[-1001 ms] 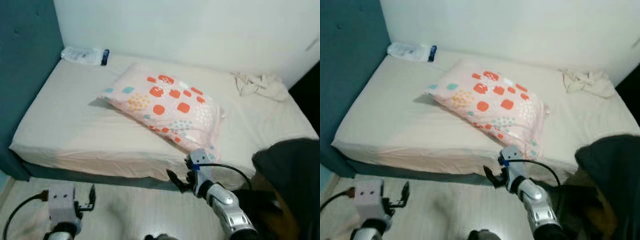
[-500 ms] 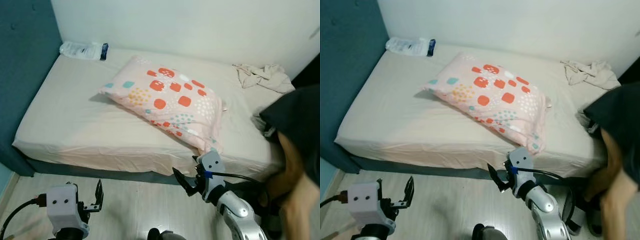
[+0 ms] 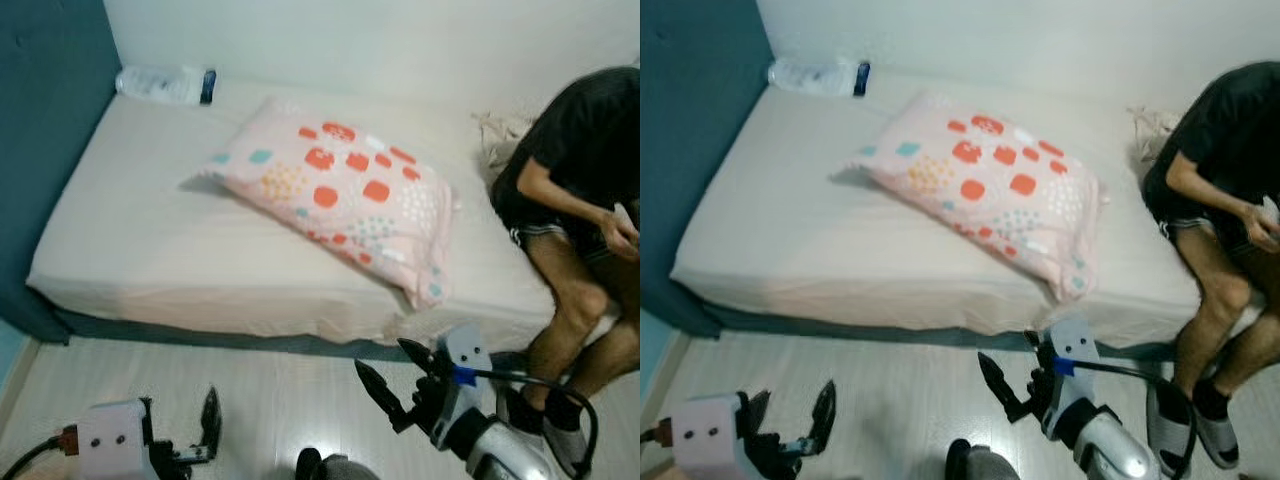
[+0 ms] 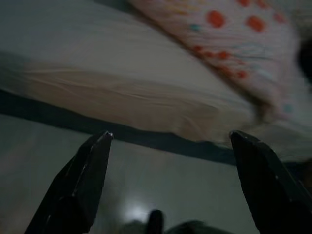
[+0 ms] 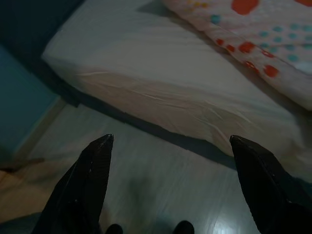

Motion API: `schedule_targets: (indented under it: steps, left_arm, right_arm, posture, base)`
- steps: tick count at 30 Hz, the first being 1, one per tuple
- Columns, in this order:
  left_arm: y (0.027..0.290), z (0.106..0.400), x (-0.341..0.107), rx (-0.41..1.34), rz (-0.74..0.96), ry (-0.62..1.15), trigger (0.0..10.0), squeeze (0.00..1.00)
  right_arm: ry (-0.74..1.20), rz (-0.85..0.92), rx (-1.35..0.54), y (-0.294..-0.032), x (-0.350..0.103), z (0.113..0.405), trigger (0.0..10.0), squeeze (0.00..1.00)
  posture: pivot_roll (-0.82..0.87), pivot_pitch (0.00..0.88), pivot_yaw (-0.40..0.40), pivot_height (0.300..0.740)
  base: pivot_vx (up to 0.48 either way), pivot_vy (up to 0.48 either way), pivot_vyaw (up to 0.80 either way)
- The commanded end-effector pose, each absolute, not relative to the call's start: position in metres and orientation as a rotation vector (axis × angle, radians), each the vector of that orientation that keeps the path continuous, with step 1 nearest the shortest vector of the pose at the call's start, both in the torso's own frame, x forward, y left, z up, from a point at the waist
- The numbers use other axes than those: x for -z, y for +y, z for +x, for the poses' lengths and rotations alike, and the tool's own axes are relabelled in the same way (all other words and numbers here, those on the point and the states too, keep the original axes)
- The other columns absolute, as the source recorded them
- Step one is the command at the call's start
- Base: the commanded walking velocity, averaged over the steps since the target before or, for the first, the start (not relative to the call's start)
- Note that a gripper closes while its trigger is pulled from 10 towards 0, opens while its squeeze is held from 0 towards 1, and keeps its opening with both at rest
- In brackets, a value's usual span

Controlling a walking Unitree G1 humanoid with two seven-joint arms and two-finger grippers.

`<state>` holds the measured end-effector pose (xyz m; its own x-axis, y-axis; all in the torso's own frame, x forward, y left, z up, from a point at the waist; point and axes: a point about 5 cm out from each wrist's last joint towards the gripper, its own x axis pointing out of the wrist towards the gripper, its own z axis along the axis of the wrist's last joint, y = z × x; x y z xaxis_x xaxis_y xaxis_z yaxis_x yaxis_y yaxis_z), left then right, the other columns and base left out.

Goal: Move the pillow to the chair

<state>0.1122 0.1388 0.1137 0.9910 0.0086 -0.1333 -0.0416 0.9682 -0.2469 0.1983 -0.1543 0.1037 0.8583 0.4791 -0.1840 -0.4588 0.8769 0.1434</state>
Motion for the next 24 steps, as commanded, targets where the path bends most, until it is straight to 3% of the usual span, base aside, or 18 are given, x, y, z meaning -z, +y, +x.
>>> schedule_targets:
  steps: [1,6,8,11,18,19,24]
  left_arm:
    - [0.141,0.111,-0.107,-0.111,-0.319,0.156,10.0,0.00]
    - [0.145,0.107,-0.107,-0.179,-0.311,0.166,10.0,0.00]
    - [0.140,0.087,-0.104,-0.212,-0.374,0.272,10.0,0.00]
    - [0.134,0.080,-0.103,-0.170,-0.413,0.311,10.0,0.00]
    - [0.136,0.093,-0.098,-0.134,-0.414,0.245,10.0,0.00]
    - [0.137,0.095,-0.097,-0.135,-0.408,0.231,10.0,0.00]
    - [0.138,0.093,-0.098,-0.139,-0.401,0.238,10.0,0.00]
  right_arm:
    - [0.224,0.158,-0.492,-0.153,-0.098,0.198,10.0,0.00]
    - [0.236,0.150,-0.487,-0.152,-0.096,0.199,10.0,0.00]
    - [0.331,0.147,-0.463,-0.156,-0.097,0.183,10.0,0.00]
    - [0.397,0.184,-0.474,-0.158,-0.097,0.171,10.0,0.00]
    - [0.356,0.239,-0.512,-0.154,-0.089,0.177,10.0,0.00]
    - [0.351,0.234,-0.514,-0.153,-0.087,0.180,9.2,0.00]
    - [0.364,0.236,-0.517,-0.155,-0.083,0.179,10.0,0.00]
  posture:
    - [0.03,0.229,-0.139,0.740]
    - [0.04,0.210,-0.130,0.740]
    - [0.05,0.200,-0.137,0.740]
    - [0.06,0.194,-0.138,0.740]
    - [0.05,0.199,-0.149,0.740]
    - [0.05,0.207,-0.148,0.740]
    - [0.05,0.213,-0.150,0.740]
  base:
    - [0.000,0.000,0.00]
    - [0.000,0.000,0.00]
    - [0.000,0.000,0.00]
    - [0.000,0.000,0.00]
    - [0.000,0.000,0.00]
    - [0.000,0.000,0.00]
    - [0.000,0.000,0.00]
